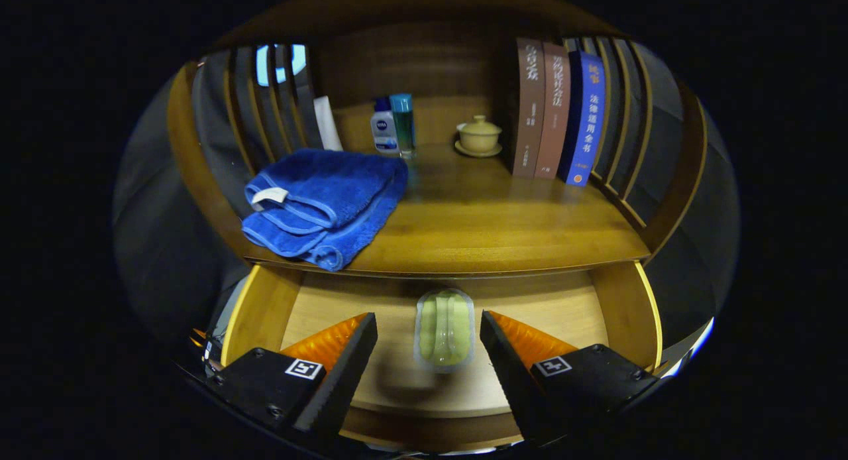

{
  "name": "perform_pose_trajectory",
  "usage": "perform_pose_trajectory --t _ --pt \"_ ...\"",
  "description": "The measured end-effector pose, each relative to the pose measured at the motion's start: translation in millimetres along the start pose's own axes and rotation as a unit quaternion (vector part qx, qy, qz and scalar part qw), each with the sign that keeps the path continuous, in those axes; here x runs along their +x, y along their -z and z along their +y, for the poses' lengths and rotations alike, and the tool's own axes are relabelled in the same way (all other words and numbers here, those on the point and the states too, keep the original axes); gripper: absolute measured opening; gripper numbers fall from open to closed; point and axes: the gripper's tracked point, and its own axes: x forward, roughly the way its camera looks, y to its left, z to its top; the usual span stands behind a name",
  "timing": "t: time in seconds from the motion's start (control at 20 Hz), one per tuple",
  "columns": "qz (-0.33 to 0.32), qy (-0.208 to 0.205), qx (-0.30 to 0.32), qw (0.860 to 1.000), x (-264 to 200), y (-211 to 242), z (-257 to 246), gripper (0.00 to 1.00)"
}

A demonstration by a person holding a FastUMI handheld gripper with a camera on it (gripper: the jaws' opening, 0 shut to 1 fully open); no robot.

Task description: Pull open the drawer, take out the items inside it, and place them on the countertop above the cabinet.

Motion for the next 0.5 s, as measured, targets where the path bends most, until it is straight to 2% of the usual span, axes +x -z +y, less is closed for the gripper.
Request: perform_pose_trajectory --t 0.35,0.5 --pt "0.11 0.018 0.018 0.994 55 29 -18 0.98" --pt "0.148 0.02 0.026 0.988 71 45 -23 0.86"
